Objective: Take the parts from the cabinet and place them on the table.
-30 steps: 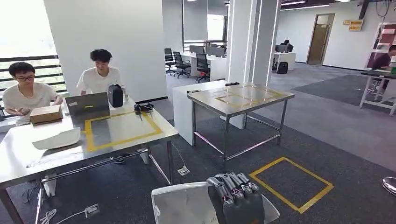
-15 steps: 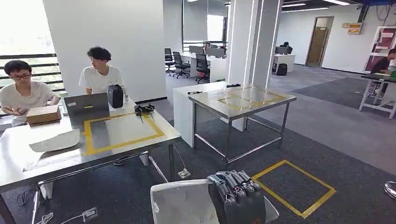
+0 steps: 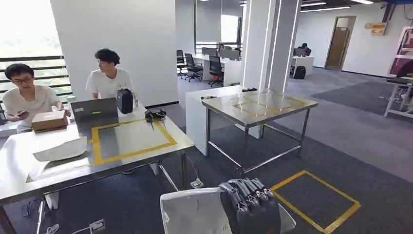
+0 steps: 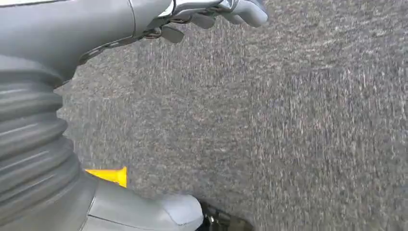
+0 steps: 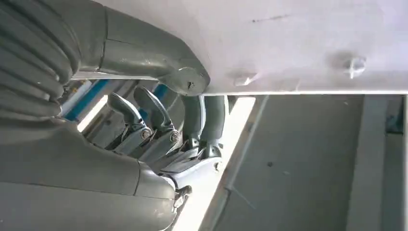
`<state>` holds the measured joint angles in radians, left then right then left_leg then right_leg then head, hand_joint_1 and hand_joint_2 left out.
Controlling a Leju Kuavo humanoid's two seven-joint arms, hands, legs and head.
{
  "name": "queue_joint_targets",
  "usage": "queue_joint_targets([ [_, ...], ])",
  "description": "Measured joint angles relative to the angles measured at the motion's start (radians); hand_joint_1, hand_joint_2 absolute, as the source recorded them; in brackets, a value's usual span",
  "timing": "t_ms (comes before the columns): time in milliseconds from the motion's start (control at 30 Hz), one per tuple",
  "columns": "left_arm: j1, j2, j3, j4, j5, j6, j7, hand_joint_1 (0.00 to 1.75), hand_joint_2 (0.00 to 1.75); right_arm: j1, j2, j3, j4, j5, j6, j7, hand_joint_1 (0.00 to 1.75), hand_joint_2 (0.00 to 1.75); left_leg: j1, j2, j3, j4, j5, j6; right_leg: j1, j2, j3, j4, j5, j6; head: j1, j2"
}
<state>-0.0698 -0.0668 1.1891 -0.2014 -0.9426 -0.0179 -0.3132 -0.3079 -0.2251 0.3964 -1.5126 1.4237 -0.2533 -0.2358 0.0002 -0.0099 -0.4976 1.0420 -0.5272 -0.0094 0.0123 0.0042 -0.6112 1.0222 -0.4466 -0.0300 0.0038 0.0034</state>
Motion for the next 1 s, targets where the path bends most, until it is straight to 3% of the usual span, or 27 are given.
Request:
queue_joint_targets([
  [67,-0.003,-0.001,0.0,0.0,0.0,-0.001,0.003,0.0,1.75,-0.003,0.0,0.0,-0.001,0.0,-0.001,-0.001,1.57,1.75,0.001,0.004,-0.02,0.053,-0.013,-0.007,-0.009,-0.001,0.032,-0.01,-0.009,-0.009,-0.003,0.0],
  [100,-0.006,-0.001,0.0,0.0,0.0,-0.001,0.003,0.0,1.75,-0.007,0.0,0.0,-0.001,0.0,-0.001,-0.001,1.57,1.75,0.003,0.004,-0.057,0.114,-0.036,-0.014,-0.01,-0.002,0.038,-0.01,-0.016,-0.012,-0.004,-0.001],
  [167,-0.004,0.001,0.0,0.0,0.0,-0.001,0.003,0.0,1.75,-0.006,0.0,0.001,-0.001,0.0,-0.001,-0.003,1.57,1.75,0.006,0.004,-0.148,0.239,-0.092,-0.018,-0.011,-0.002,0.048,-0.01,-0.03,-0.012,-0.005,0.0],
  [200,-0.002,0.001,0.0,0.0,0.0,-0.001,0.003,0.0,1.75,-0.006,0.0,0.002,0.001,0.0,-0.001,-0.005,1.57,1.75,0.008,0.004,-0.186,0.278,-0.104,-0.02,-0.013,-0.001,0.056,-0.01,-0.04,-0.011,-0.005,0.0],
  [233,0.001,0.001,0.0,0.0,0.0,-0.001,0.003,0.0,1.75,-0.006,0.0,0.002,0.002,0.0,-0.001,-0.005,1.57,1.75,0.01,0.004,-0.203,0.273,-0.085,-0.025,-0.014,0.0,0.066,-0.01,-0.049,-0.009,-0.006,0.0],
  [267,0.001,0.002,0.0,0.0,0.0,-0.001,0.003,0.0,1.75,-0.006,0.0,0.002,0.004,0.0,-0.001,-0.005,1.57,1.75,0.011,0.005,-0.2,0.23,-0.046,-0.027,-0.017,0.0,0.081,-0.01,-0.06,-0.006,-0.006,0.0],
  [333,0.001,0.004,0.0,0.0,0.0,-0.001,0.002,0.0,1.75,-0.007,0.001,0.003,0.004,0.0,-0.001,-0.005,1.57,1.75,0.013,0.007,-0.159,0.077,0.067,-0.027,-0.022,-0.002,0.114,-0.01,-0.084,0.003,-0.006,0.0],
  [367,0.004,0.004,0.0,0.0,0.0,-0.001,0.002,0.0,1.75,-0.007,0.001,0.003,0.005,0.0,-0.001,-0.005,1.57,1.75,0.015,0.011,-0.149,0.01,0.131,-0.025,-0.021,-0.003,0.115,-0.01,-0.096,0.01,-0.009,0.0],
  [400,0.004,0.003,0.0,0.0,0.0,-0.001,0.002,0.0,1.75,-0.007,0.001,0.003,0.006,0.0,-0.001,-0.005,1.57,1.75,0.011,0.014,-0.15,-0.004,0.082,-0.021,-0.019,-0.001,0.126,-0.004,-0.105,0.017,-0.012,-0.001],
  [467,0.004,0.004,0.0,0.0,0.0,0.0,0.002,0.0,1.75,-0.01,0.001,0.004,0.008,0.0,-0.001,-0.006,1.57,1.75,0.009,0.012,-0.141,-0.001,0.085,0.0,-0.017,0.0,0.136,-0.005,-0.111,0.035,-0.007,0.0],
  [500,0.004,0.003,0.0,0.0,0.0,0.0,0.001,0.0,1.75,-0.009,0.001,0.004,0.008,0.0,-0.004,-0.006,1.57,1.75,0.009,0.012,-0.132,-0.001,0.081,0.009,-0.017,0.0,0.141,-0.004,-0.109,0.038,-0.006,0.0],
  [567,0.002,0.001,0.0,-0.001,-0.001,0.0,-0.002,0.0,1.75,-0.01,0.0,0.004,0.008,0.001,-0.008,-0.008,1.57,1.75,0.013,0.005,-0.104,-0.007,0.07,0.021,-0.021,-0.002,0.106,0.066,-0.093,0.046,-0.003,0.0],
  [600,0.001,0.001,0.0,-0.001,-0.001,0.0,-0.003,0.0,1.75,-0.012,0.0,0.004,0.008,0.0,-0.011,-0.008,1.57,1.75,0.013,0.004,-0.093,-0.009,0.061,0.026,-0.021,-0.002,0.059,0.139,-0.089,0.049,0.0,0.0],
  [633,0.001,0.001,0.0,-0.001,-0.001,0.0,-0.003,0.0,1.75,-0.01,0.0,0.004,0.009,0.0,-0.011,-0.008,1.57,1.75,0.013,0.004,-0.083,-0.009,0.05,0.028,-0.021,-0.002,0.001,0.214,-0.107,0.054,0.001,0.0],
  [667,0.002,0.001,0.0,0.0,-0.001,0.0,-0.003,0.0,1.75,-0.005,0.0,0.005,0.01,0.0,-0.012,-0.008,1.57,1.75,0.013,0.002,-0.072,-0.009,0.038,0.028,-0.02,-0.002,-0.053,0.271,-0.144,0.056,0.002,0.0],
  [700,0.003,0.001,0.0,-0.001,-0.002,0.0,-0.003,0.0,1.75,-0.002,0.0,0.006,0.011,0.001,-0.013,-0.008,1.57,1.75,0.012,0.001,-0.058,-0.009,0.026,0.028,-0.02,-0.002,-0.095,0.303,-0.181,0.056,0.002,0.0],
  [733,0.003,0.001,0.0,0.0,-0.003,0.0,-0.003,0.0,1.75,-0.001,0.0,0.006,0.011,0.002,-0.013,-0.006,1.57,1.75,0.011,0.0,-0.043,-0.009,0.014,0.029,-0.02,-0.002,-0.119,0.3,-0.198,0.054,0.003,0.0],
  [767,0.003,0.001,0.0,0.0,-0.003,0.0,-0.002,0.0,1.75,0.0,0.0,0.007,0.012,0.002,-0.013,-0.005,1.57,1.75,0.01,-0.002,-0.025,-0.009,0.001,0.029,-0.019,-0.002,-0.126,0.268,-0.191,0.051,0.003,0.0],
  [800,0.003,0.001,0.0,0.0,-0.003,0.0,-0.002,0.0,1.75,0.001,0.0,0.007,0.012,0.003,-0.014,-0.004,1.57,1.75,0.008,-0.003,-0.005,-0.01,-0.015,0.028,-0.016,-0.002,-0.12,0.203,-0.151,0.042,0.003,0.0],
  [833,0.003,0.001,0.0,0.0,-0.004,0.0,-0.002,0.0,1.75,0.003,0.0,0.007,0.012,0.004,-0.014,-0.002,1.57,1.75,0.006,-0.004,0.015,-0.011,-0.029,0.028,-0.012,-0.002,-0.107,0.124,-0.083,0.032,0.003,0.0],
  [867,0.006,-0.002,0.0,0.0,-0.005,0.0,-0.001,0.0,1.75,0.006,0.0,0.007,0.012,0.005,-0.014,0.0,1.57,1.75,0.008,-0.004,0.017,-0.014,-0.043,0.027,-0.005,-0.004,-0.097,0.051,0.015,0.017,0.004,0.0],
  [900,0.003,-0.005,0.0,0.001,-0.008,0.0,0.0,0.0,1.75,0.013,-0.002,0.006,0.013,0.005,-0.015,0.001,1.57,1.75,0.003,-0.008,0.038,-0.009,-0.058,0.02,0.005,0.003,-0.099,0.025,0.054,0.015,0.0,0.0],
  [967,0.001,-0.004,0.0,0.0,-0.011,0.0,0.0,0.0,1.75,0.018,-0.003,0.004,0.008,0.006,-0.018,0.0,1.57,1.75,0.004,-0.006,0.067,-0.031,-0.084,0.008,0.007,0.007,-0.067,0.02,0.042,0.016,0.001,0.0],
  [1000,0.0,-0.003,0.0,0.0,-0.012,0.0,-0.003,0.0,1.75,0.017,-0.003,0.001,0.003,0.004,-0.02,0.001,1.57,1.75,0.004,-0.008,0.089,-0.014,-0.059,-0.003,0.003,0.009,-0.056,0.01,0.032,0.006,-0.001,0.0],
])
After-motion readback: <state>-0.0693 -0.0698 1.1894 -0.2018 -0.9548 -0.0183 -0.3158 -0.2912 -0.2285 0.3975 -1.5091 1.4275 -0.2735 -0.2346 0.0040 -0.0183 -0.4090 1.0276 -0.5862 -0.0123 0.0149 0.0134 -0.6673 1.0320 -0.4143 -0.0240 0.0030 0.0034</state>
